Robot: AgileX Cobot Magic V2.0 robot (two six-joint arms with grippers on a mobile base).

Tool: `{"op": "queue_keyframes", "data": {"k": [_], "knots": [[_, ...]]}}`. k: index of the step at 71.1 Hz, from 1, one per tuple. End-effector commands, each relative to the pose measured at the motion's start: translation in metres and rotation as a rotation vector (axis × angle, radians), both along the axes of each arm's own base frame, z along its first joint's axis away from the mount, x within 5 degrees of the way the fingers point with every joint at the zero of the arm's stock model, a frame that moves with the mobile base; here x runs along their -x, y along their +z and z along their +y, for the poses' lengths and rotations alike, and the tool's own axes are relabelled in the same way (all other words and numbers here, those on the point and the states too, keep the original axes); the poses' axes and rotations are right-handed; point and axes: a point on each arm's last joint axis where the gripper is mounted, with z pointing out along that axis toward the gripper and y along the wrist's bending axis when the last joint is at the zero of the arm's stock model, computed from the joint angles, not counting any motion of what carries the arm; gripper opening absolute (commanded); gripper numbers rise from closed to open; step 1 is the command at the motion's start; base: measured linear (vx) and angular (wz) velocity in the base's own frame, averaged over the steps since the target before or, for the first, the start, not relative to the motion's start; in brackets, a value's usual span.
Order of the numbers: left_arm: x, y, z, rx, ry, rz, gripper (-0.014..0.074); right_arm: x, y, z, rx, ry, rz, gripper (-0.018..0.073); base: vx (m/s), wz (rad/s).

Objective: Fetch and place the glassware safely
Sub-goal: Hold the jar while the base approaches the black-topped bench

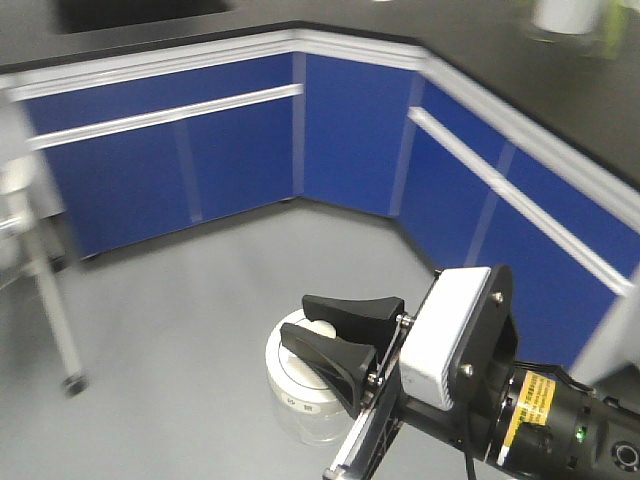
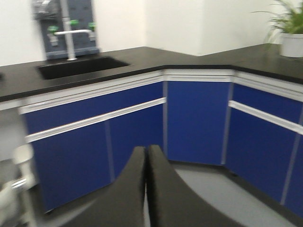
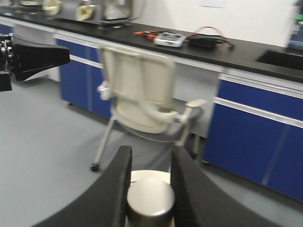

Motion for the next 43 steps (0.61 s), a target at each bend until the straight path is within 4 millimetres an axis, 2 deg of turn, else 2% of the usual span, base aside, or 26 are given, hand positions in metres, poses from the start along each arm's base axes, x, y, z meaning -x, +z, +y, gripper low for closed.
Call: {"op": "queue_keyframes", "data": {"k": [1, 20, 43], "knots": [[-0.0008, 0.0152, -0.0005, 0.021, -0.006, -0.095, -0.0007, 0.0024, 0.0230, 0.0010, -0.124, 0.026, -0.082, -0.0003, 0.22, -0.77], [-0.0008, 0.0152, -0.0005, 0.021, -0.006, -0.095, -0.0007, 0.0024, 0.0230, 0.0010, -0.124, 0.026, -0.082, -0.0003, 0.21, -0.71], [-0.0008, 0.0152, -0.0005, 0.021, -0.006, -0.095, -0.0007, 0.0024, 0.0230, 0.0010, -0.124, 0.026, -0.082, -0.0003, 0.21, -0.56]]}}
